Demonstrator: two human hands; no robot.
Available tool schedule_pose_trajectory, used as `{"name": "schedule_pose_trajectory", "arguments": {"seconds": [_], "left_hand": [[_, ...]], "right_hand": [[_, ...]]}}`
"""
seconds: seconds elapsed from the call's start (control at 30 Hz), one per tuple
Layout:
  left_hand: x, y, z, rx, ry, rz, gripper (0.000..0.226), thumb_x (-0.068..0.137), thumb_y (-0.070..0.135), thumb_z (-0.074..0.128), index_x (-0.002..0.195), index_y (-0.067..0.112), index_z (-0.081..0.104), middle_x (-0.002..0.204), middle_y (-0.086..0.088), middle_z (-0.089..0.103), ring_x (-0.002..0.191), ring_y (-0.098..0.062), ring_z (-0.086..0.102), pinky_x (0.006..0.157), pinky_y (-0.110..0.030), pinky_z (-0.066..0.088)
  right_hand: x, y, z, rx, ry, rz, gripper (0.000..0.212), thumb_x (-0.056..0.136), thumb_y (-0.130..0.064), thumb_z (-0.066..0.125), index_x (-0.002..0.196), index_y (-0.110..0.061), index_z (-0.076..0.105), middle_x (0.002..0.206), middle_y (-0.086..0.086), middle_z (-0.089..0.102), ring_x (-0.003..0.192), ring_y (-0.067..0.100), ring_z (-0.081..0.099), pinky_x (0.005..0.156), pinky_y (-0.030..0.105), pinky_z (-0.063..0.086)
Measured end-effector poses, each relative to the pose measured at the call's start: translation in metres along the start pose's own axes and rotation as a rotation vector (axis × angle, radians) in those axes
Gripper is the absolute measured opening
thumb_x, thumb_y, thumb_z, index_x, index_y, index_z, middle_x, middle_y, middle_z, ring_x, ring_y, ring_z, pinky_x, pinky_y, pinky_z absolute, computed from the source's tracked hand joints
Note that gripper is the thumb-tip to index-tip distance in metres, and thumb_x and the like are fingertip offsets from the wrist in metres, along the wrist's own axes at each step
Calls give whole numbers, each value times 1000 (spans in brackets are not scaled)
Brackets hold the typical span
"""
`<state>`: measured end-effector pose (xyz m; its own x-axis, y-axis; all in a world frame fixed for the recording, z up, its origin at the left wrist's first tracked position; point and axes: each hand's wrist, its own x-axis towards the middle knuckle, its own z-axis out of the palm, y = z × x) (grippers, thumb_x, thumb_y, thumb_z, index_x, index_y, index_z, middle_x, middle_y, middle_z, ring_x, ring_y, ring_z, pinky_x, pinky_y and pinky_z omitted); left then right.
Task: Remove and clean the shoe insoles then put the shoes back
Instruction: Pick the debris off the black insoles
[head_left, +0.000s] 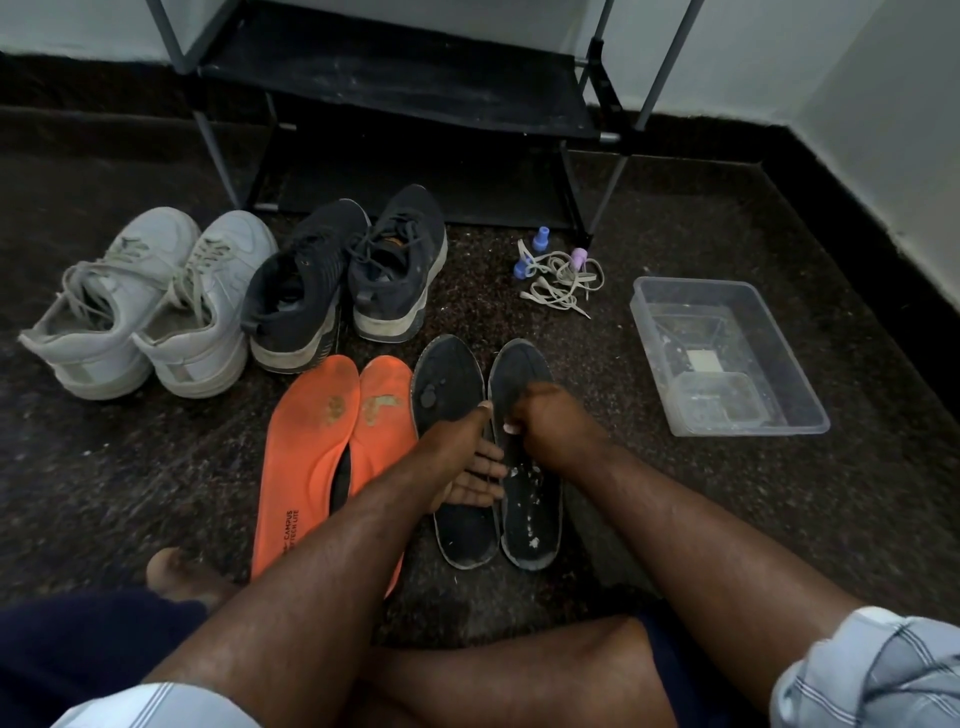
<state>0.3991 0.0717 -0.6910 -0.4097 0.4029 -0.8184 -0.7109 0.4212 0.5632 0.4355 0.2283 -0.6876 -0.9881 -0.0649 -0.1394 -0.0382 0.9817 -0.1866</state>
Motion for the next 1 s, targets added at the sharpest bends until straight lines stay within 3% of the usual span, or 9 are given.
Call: {"name": "schedule_pose_trajectory", "arguments": {"seconds": [0.17,0.33,0.47,0.6,0.73,0.87,1.0], "left_hand": [[1,0,1,8,-12,2,74,98,67,34,116,1,63,104,-18,72,91,-35,73,78,-40,60],[2,0,0,-4,-7,1,75,97,67,37,116,0,64,103,-18,72,87,-35,74,73,-39,62],[2,0,-1,2,-9,3,73,97,67,36,108,2,65,101,-19,73,88,-36,74,76,-41,62],[2,0,-1,-8,0,2,73,96,67,38,111,0,65,102,-18,73,89,-36,74,77,-41,62],[2,0,-1,-7,-6,-3,75,96,68,37,112,1,65,103,-18,73,87,-35,74,78,-41,61],[4,-2,-1,-10,-3,5,74,95,68,39,111,1,65,101,-17,74,85,-34,75,78,-42,62],[3,-2,-5,5,-35,17,70,94,68,42,114,5,65,103,-18,73,86,-35,75,82,-45,61]], "right_hand": [[-6,-13,1,-42,-120,-68,17,87,-13,57,96,-4,68,103,14,62,95,28,60,81,33,46],[2,-10,-6,-48,-26,55,20,91,-17,52,93,-5,68,99,14,65,88,28,63,75,34,47],[-3,-19,0,-6,-107,42,20,90,-20,54,91,-6,68,96,13,65,84,29,64,73,37,53],[4,-1,-2,-12,23,91,18,88,-17,54,90,-8,70,94,11,68,87,28,65,74,33,47],[-2,-8,1,16,-98,24,15,87,-14,56,91,-11,70,98,8,67,90,25,63,74,29,45],[0,7,1,55,13,96,16,86,-14,57,92,-15,72,96,6,69,88,24,65,77,33,52],[-2,30,-5,173,115,242,11,85,-19,68,93,-19,76,98,1,72,89,18,66,78,23,45]]}}
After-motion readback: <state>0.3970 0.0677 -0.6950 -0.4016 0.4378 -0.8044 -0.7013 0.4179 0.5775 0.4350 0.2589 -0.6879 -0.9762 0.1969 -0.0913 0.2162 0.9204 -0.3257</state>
